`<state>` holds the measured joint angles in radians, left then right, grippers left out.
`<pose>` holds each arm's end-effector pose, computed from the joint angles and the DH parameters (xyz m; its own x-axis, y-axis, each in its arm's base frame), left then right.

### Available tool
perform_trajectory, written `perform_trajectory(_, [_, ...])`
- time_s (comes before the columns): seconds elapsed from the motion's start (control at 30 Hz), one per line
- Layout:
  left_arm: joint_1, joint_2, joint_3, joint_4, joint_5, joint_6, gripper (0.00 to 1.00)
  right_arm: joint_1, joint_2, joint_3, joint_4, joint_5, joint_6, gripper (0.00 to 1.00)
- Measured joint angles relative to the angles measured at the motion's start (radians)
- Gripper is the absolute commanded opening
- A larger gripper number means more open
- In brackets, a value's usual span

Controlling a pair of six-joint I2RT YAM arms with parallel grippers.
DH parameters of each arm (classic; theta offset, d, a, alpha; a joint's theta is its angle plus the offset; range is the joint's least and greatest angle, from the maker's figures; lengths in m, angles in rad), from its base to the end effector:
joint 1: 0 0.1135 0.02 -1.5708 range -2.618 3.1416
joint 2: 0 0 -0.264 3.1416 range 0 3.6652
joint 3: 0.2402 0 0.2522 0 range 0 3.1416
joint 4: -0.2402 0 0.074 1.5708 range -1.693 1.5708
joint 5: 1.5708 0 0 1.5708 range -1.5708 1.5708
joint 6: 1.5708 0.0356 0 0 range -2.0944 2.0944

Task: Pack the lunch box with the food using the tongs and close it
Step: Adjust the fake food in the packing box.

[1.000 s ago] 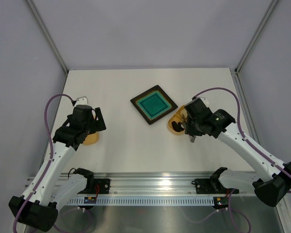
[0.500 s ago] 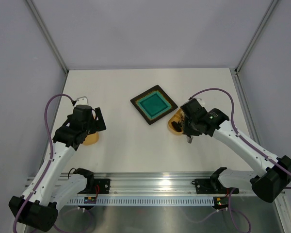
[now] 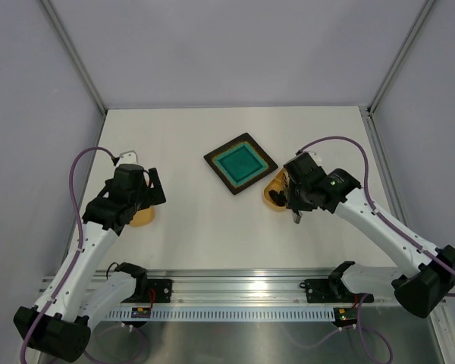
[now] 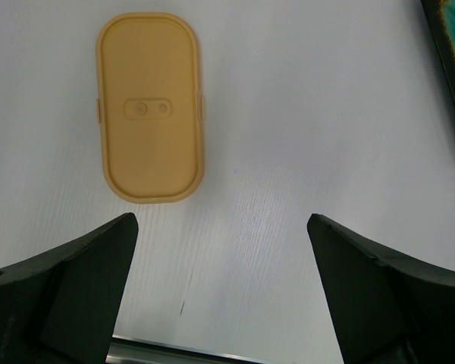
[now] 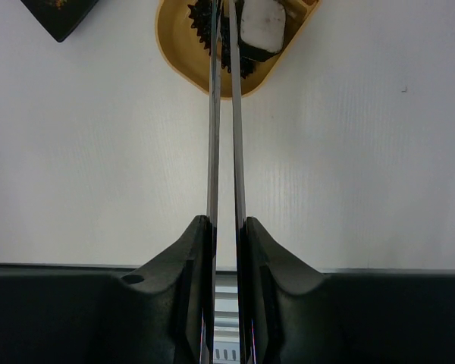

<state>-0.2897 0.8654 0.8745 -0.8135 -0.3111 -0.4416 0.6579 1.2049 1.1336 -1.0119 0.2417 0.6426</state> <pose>0.1642 -0.0376 0.2990 -0.6534 -0.2298 -0.7213 -0.2331 0.9676 -0.0970 0.1833 0.1308 0.3065 -0.8622 0.0691 -0.5018 0.0147 0.9937 0.1115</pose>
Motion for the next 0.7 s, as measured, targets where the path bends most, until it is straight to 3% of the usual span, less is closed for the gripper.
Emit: perform_trajectory(0.7, [0.000,0.000,-0.002,0.003,0.001,-0.001,0.99,0.004,-0.111,-0.003,-0.111,-0.057,-0.008,0.13])
